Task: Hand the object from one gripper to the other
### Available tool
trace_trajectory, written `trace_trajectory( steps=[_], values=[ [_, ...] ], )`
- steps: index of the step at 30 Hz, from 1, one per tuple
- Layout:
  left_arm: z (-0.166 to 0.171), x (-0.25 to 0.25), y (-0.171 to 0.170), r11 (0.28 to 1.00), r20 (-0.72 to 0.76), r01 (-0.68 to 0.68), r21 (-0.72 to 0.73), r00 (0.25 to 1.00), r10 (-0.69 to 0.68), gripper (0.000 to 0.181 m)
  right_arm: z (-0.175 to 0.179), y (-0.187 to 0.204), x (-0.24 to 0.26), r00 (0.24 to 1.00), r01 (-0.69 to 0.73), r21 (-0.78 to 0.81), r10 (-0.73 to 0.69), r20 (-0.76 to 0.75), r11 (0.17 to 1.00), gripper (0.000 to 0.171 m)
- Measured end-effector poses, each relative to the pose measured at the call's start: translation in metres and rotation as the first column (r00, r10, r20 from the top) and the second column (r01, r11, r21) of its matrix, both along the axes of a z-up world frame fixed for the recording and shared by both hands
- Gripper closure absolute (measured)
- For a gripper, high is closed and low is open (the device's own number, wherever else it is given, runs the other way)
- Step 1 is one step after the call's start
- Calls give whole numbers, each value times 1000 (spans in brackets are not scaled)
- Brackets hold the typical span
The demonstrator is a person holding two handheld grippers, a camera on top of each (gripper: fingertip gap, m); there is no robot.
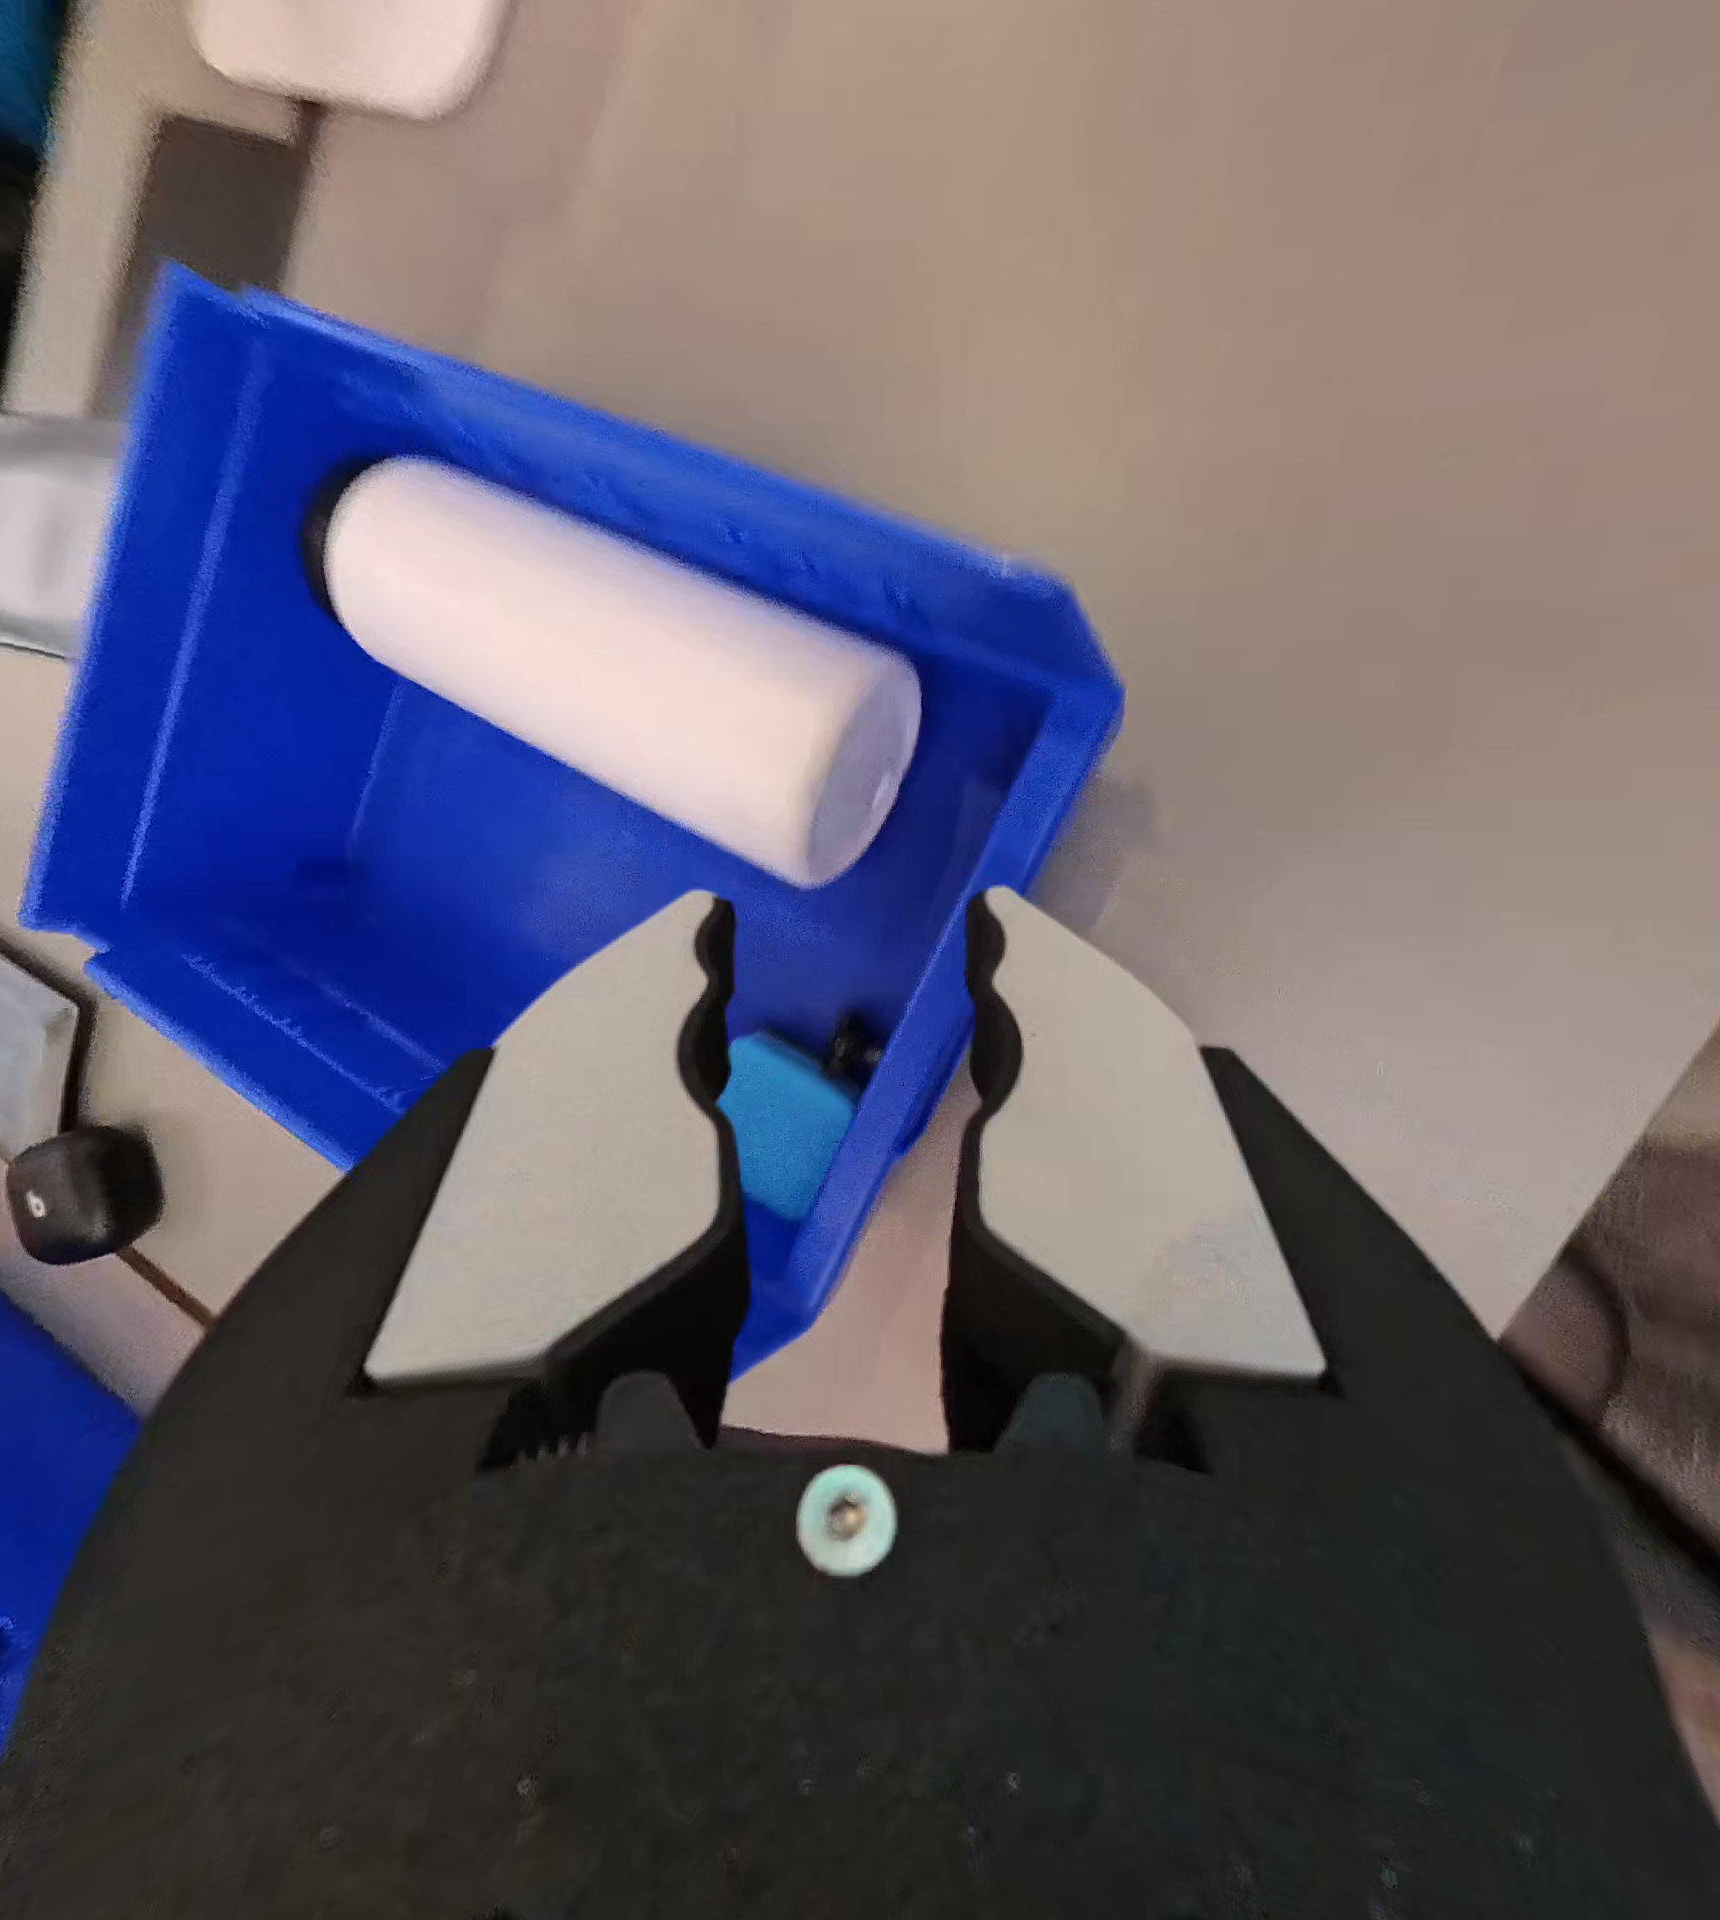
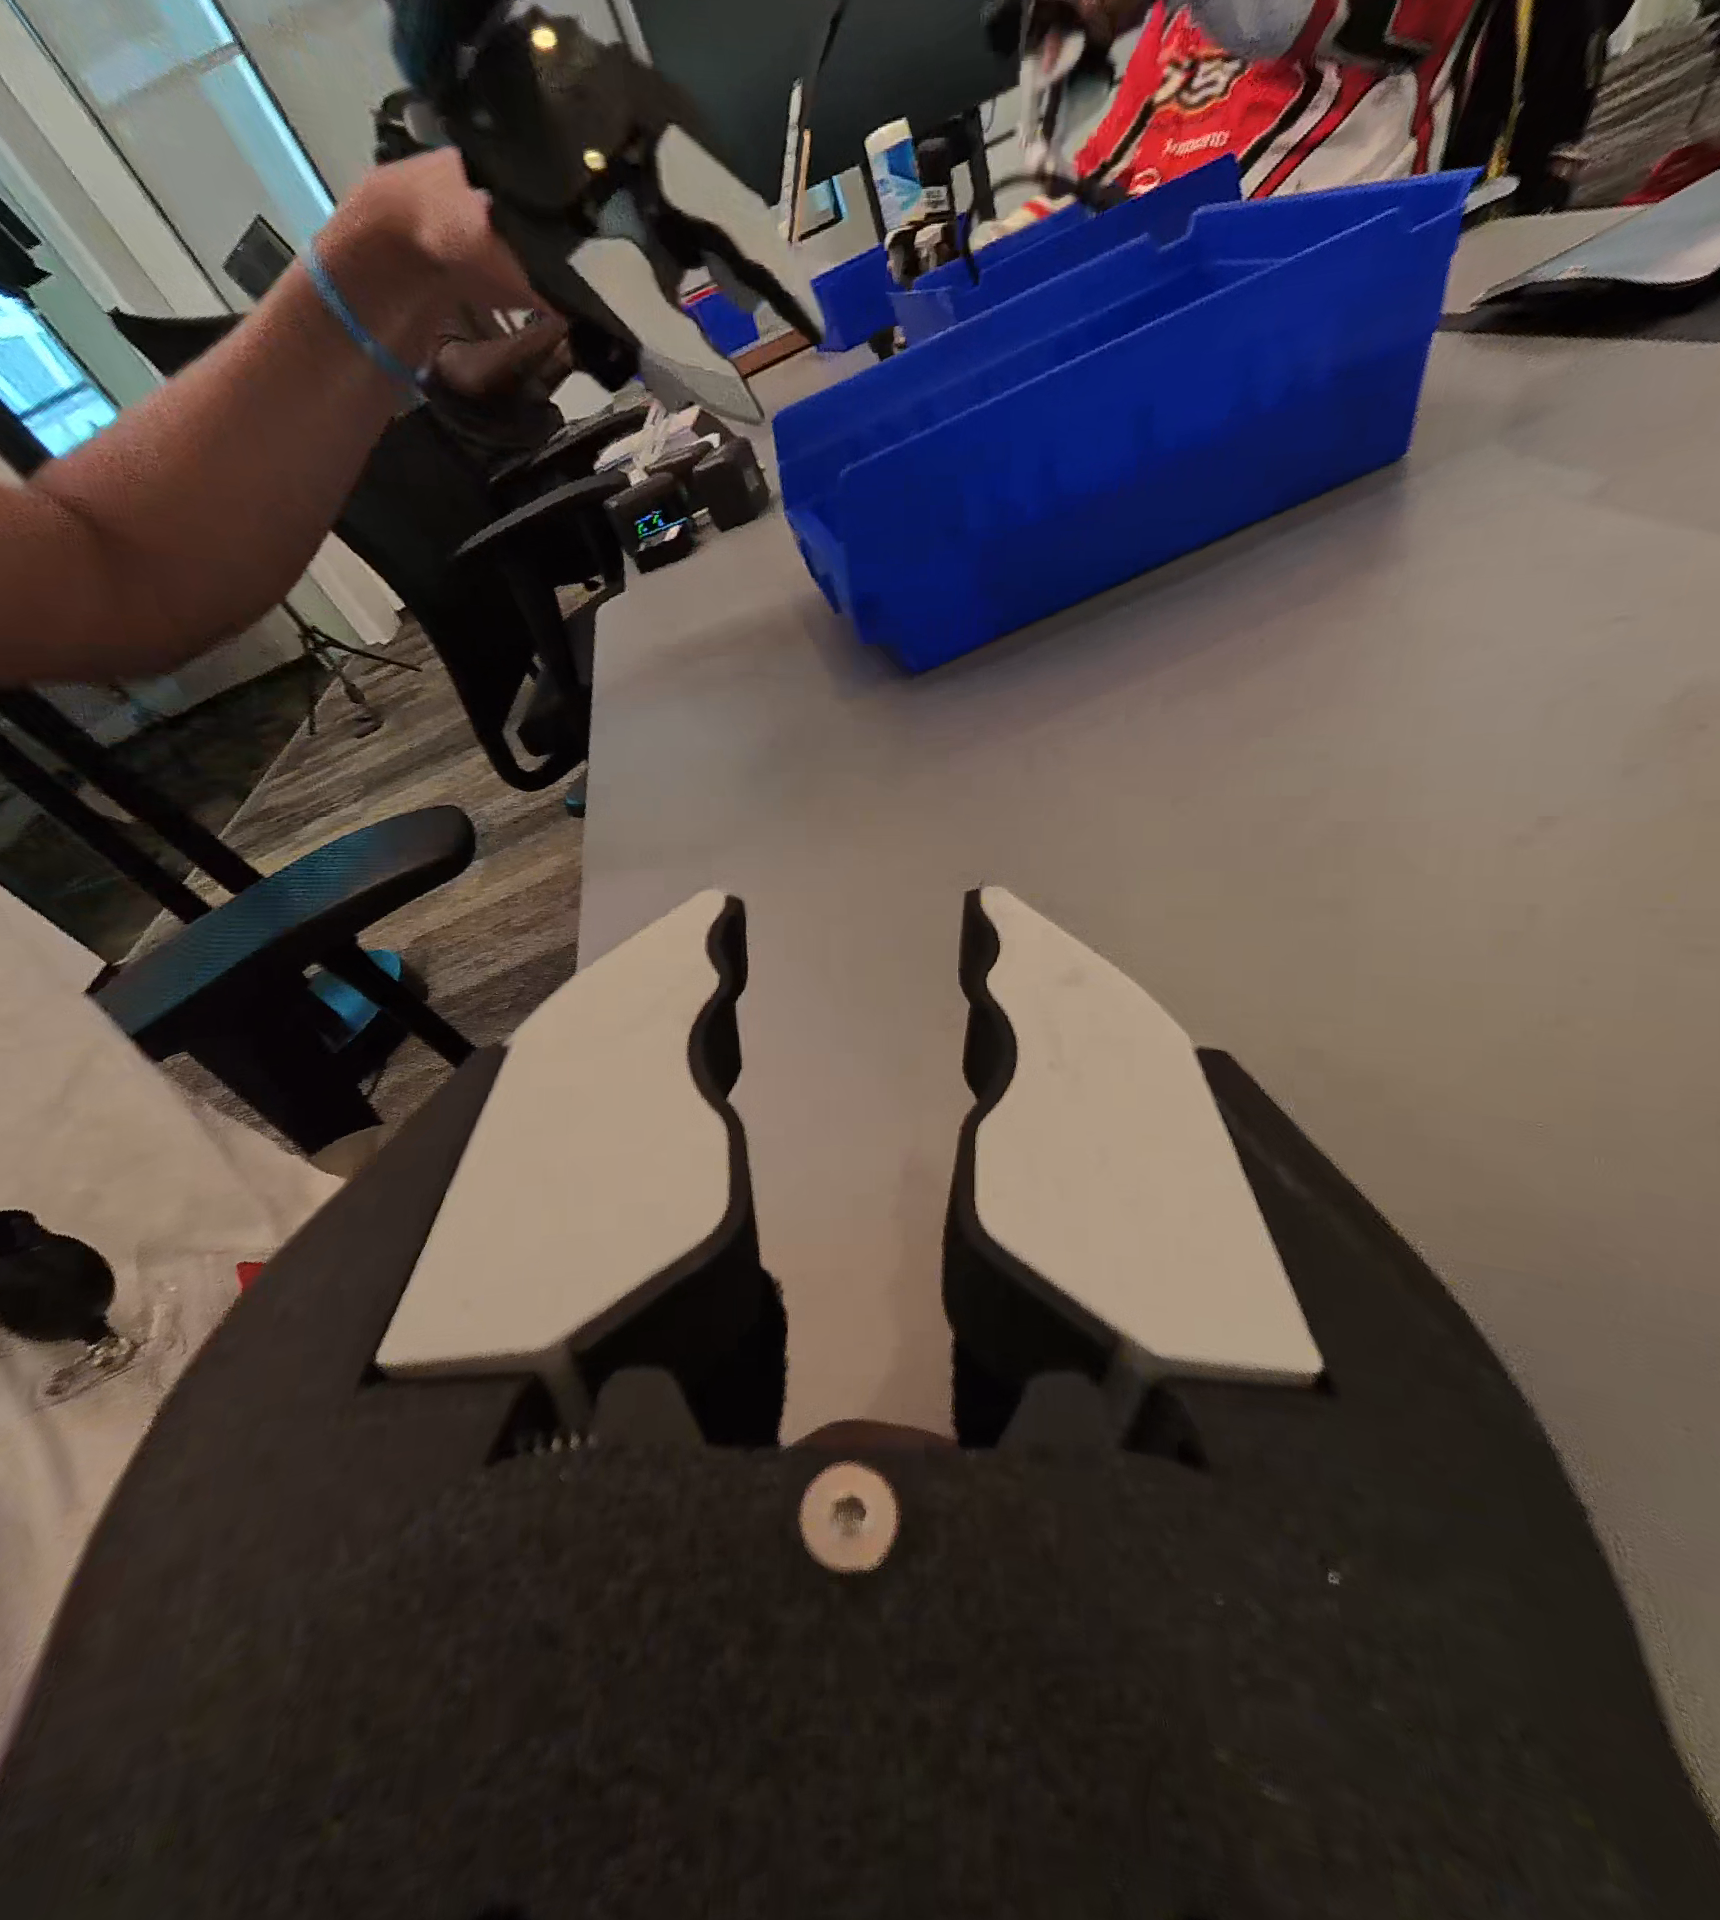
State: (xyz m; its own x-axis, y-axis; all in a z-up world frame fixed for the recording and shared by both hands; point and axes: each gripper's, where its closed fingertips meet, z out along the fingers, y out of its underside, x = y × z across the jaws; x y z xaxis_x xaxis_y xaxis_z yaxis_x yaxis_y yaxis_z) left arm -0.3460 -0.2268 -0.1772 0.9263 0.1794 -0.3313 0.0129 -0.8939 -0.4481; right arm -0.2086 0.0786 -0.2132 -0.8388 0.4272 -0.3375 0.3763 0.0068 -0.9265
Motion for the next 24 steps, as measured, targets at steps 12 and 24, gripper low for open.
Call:
trace_trajectory(
  steps=[12, 24],
  values=[
    [-92, -41, -46, 887, 457, 218, -408, 889, -9, 144, -12, 4, -5, 997, -25, -25, 26, 75, 999, 130],
    [-114, -31, -49, 814, 665, 379, -440, 747, 12, 150, -6, 8, -20, 983, -39, -175, 69, 170, 984, 130]
  ],
)
